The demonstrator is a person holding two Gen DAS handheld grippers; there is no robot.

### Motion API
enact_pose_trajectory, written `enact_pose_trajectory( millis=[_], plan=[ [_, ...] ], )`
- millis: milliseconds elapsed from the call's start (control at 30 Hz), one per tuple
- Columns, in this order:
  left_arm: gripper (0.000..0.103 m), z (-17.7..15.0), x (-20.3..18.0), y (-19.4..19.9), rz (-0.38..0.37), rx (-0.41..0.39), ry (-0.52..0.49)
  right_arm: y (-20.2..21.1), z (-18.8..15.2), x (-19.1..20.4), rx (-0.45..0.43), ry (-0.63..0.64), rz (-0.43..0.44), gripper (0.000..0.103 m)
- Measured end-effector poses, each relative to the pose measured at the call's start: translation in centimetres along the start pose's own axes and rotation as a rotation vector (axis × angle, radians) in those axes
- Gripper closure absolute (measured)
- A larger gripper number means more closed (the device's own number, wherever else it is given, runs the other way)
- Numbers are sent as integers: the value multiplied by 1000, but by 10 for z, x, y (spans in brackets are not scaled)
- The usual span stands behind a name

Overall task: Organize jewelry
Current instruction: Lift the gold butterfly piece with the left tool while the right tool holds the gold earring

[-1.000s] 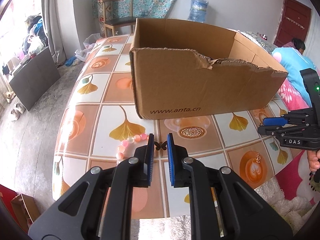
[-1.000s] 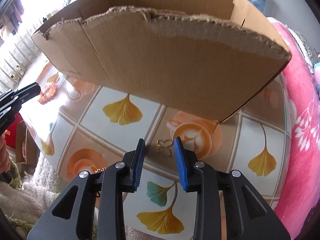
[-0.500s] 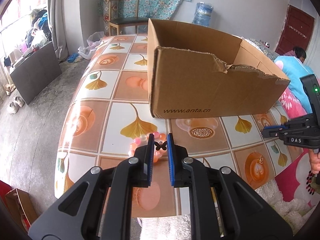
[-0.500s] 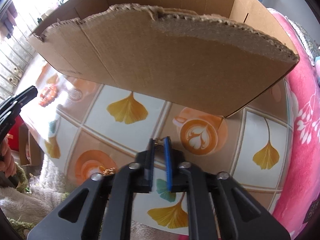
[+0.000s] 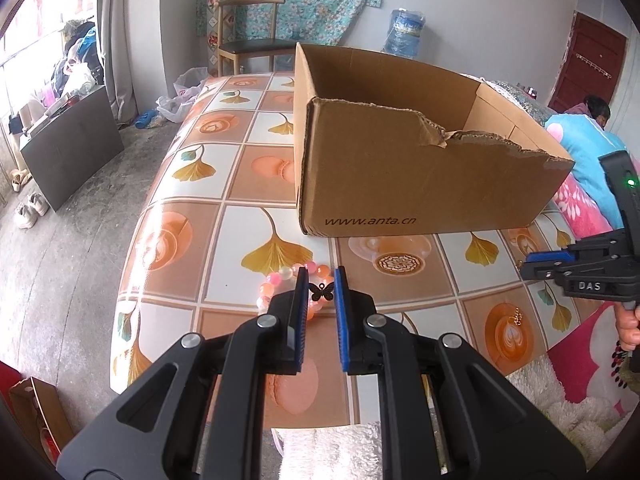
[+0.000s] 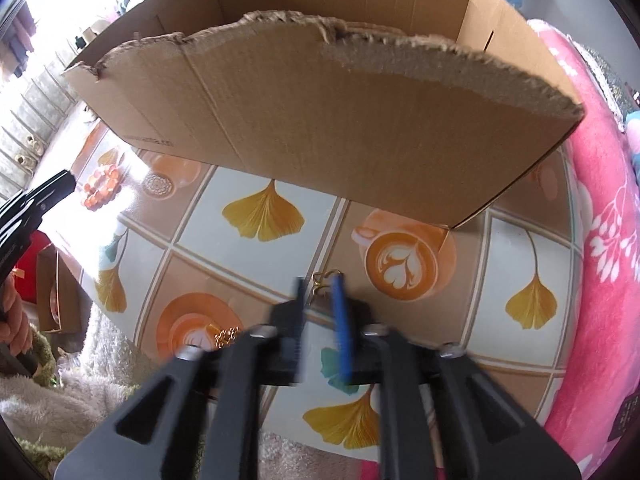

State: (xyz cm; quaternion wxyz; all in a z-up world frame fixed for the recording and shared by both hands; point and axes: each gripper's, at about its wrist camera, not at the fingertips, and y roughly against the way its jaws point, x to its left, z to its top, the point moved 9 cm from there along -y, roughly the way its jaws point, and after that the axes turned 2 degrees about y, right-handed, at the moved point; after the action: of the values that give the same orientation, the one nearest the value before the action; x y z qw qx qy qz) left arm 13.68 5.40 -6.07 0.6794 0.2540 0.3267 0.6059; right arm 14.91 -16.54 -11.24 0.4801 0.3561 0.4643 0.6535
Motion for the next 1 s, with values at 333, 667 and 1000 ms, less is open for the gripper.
enact_pose_trajectory(
  millis=[333, 667, 1000],
  plan=[
    [91, -4, 0, 1, -11, 3, 1, -6, 6, 10, -3, 8, 26, 90],
    [91, -1, 1, 7, -9, -15, 1, 3, -1, -16, -28, -122, 176, 103],
    [91, 3, -5, 17, -12, -41, -27, 34, -5, -32, -116, -197, 264, 103]
  ],
)
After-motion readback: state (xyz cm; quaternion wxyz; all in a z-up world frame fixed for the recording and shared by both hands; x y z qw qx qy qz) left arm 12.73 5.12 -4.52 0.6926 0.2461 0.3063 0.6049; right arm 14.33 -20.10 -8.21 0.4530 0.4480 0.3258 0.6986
